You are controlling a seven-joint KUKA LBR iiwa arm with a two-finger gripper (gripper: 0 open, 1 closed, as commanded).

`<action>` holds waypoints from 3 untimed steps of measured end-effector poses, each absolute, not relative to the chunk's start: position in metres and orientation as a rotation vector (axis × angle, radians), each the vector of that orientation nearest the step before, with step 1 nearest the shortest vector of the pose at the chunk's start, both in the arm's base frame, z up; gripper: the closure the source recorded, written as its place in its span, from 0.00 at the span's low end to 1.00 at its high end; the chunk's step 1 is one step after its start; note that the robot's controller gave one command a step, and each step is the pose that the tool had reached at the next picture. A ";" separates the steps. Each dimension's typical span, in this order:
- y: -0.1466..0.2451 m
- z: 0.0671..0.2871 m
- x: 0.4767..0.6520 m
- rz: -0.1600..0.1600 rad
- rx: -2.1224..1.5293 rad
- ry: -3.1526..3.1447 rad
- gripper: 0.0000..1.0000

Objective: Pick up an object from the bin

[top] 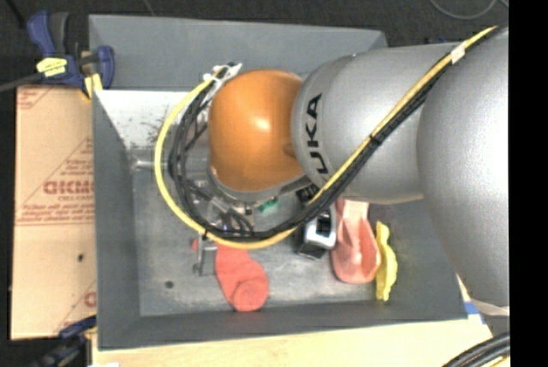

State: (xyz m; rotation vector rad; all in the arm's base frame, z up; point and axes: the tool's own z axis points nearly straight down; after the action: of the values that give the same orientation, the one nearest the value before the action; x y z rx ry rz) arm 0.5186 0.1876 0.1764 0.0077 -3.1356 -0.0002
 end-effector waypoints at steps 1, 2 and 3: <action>0.187 0.181 0.521 -0.003 0.002 -3.143 0.00; 0.157 0.157 0.520 -0.007 -0.106 -3.143 0.00; 0.136 0.125 0.508 0.000 -0.006 -3.144 0.00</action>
Offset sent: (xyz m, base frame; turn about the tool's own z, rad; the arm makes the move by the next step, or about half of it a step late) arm -0.0001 -0.0806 -0.0580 0.1894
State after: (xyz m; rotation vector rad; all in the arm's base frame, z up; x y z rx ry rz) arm 0.5077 0.1355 0.1251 -0.0056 -3.1437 -0.0001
